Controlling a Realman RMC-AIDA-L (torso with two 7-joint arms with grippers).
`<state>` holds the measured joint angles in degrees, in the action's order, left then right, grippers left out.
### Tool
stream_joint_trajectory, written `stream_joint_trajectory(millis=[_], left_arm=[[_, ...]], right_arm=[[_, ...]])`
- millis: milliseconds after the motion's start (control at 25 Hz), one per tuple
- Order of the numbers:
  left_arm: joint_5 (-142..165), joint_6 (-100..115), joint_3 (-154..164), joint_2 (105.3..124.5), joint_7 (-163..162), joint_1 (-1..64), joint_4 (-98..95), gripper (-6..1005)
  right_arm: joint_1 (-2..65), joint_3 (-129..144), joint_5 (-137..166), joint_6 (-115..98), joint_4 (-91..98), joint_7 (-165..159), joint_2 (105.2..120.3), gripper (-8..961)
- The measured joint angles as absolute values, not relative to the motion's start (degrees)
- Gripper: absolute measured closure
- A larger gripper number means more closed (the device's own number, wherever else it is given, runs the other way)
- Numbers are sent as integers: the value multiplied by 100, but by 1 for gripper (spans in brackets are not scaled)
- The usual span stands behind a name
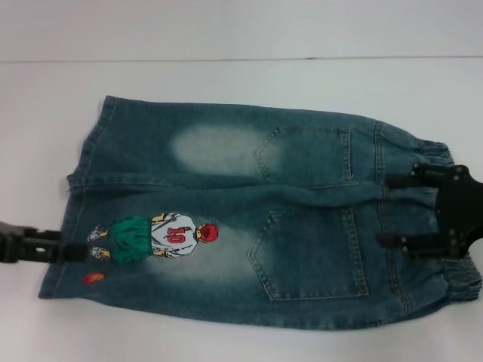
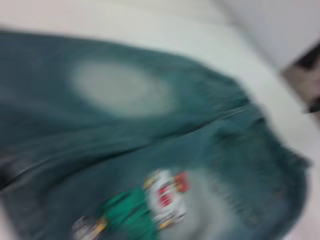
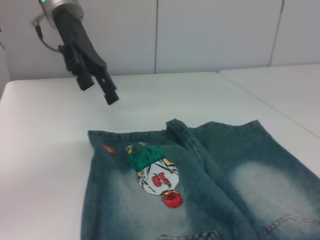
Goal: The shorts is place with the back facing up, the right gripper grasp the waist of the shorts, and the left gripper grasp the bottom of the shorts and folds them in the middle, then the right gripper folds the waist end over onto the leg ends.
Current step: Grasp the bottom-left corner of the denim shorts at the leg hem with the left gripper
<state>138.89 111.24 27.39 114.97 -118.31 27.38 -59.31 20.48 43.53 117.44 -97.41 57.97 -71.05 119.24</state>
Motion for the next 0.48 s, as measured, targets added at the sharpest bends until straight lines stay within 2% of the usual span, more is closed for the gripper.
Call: stream_joint_trajectory(millis=[280, 480], left_arm=[[14803, 10807, 3411, 11494, -12984, 2874, -6344, 64], [15489, 10388, 3799, 11637, -13131, 3025, -6267, 64]], right_arm=[[2047, 4160, 11747, -9708, 5790, -6992, 11929, 39], [2048, 4156, 11750, -9645, 5793, -6990, 11931, 39]])
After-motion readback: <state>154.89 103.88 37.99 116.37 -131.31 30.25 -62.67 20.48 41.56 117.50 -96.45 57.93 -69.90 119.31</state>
